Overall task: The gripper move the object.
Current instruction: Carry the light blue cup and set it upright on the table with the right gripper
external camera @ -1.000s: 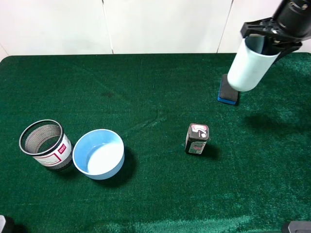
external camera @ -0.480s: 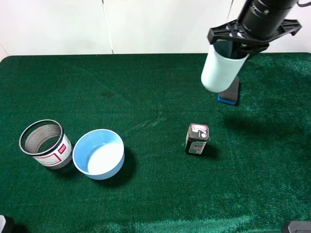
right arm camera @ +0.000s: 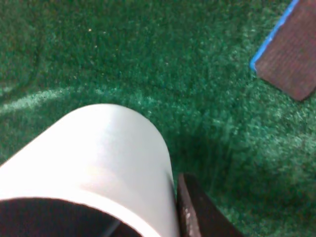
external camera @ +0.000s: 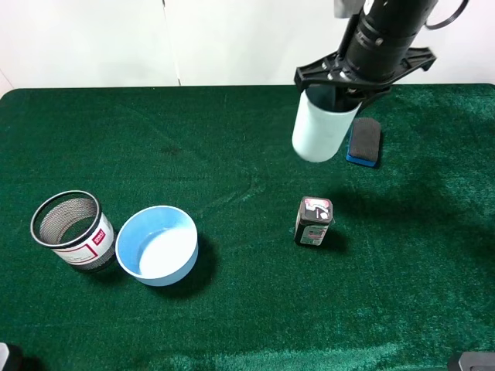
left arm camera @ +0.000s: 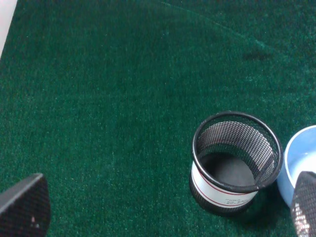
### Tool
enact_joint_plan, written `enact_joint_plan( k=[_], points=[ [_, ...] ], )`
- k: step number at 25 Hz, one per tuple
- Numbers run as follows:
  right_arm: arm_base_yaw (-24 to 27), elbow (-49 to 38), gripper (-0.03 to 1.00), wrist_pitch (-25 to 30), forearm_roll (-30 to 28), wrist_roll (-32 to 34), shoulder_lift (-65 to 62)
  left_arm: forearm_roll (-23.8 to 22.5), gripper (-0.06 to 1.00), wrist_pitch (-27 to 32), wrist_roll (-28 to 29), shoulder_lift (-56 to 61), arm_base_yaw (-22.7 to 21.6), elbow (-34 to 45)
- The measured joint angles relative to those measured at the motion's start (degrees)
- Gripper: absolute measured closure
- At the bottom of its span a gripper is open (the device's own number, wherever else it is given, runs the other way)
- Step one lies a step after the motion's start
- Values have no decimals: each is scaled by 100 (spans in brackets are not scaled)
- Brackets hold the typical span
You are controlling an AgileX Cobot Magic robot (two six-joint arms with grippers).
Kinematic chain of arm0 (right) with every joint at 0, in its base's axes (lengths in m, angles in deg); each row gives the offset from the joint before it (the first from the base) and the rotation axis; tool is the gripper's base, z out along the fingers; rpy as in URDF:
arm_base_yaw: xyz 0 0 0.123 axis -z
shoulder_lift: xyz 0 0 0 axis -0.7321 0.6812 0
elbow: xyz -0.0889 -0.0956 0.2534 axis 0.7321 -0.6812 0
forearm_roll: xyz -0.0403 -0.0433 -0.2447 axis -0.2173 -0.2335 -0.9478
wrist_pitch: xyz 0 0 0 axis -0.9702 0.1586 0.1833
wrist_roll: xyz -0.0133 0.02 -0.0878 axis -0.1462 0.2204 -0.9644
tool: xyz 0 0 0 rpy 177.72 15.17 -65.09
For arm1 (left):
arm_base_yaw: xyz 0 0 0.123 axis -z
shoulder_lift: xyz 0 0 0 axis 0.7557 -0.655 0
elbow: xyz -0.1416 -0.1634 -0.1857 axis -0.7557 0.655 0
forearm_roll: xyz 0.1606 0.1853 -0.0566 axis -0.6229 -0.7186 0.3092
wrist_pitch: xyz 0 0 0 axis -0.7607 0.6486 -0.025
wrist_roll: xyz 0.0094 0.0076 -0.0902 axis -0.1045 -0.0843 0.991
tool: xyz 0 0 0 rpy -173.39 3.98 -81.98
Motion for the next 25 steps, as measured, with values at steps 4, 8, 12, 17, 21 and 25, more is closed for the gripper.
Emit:
enact_joint_plan(
  k=[4,8,12,17,21,25],
  points=[
    [-46,-296,96,-295,51,56,40,0,-5,0,0,0,0,0],
    [-77,-532,96,-533,167,61,134,0,-5,0,0,0,0,0],
    [-91,-567,96,-721,291,61,427,0,-5,0,0,0,0,0],
    [-156,-567,96,-919,329,61,797,0,-5,0,0,0,0,0],
    [-156,-567,96,-1057,343,55,991,0,-5,0,0,0,0,0],
    [-156,-569,96,-1163,343,55,1075,0,-5,0,0,0,0,0]
  ],
)
